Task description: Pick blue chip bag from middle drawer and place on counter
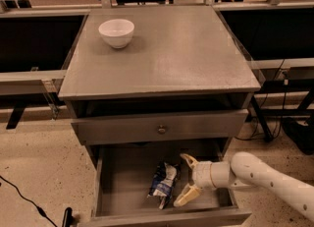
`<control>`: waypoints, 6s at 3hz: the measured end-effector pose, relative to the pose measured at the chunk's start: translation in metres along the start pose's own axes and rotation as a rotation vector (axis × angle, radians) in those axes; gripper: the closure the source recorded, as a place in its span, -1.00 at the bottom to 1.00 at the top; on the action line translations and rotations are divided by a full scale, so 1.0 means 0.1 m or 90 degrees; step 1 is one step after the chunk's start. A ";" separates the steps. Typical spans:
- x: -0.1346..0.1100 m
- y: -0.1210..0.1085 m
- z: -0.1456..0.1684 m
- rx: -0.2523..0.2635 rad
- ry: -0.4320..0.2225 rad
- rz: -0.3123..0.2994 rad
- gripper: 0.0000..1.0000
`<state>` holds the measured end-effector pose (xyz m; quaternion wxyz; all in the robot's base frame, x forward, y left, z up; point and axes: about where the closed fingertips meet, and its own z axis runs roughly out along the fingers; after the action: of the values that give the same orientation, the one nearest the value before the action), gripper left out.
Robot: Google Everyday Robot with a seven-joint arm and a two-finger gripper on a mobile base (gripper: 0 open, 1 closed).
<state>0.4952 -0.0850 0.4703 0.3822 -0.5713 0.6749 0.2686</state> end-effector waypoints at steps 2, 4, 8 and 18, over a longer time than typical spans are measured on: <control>0.16 0.08 0.48 -0.009 -0.024 0.013 -1.00; 0.25 0.12 0.74 0.001 -0.034 0.025 -0.25; -0.30 0.05 -0.22 0.060 -0.271 -0.035 1.00; -3.80 -1.85 -2.99 0.250 -0.137 -0.332 1.00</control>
Offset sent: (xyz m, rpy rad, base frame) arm 0.0036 0.0470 -0.0601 0.0576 0.0156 -0.0008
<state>0.6338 -0.1466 0.9650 0.6095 -0.6088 0.5007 0.0851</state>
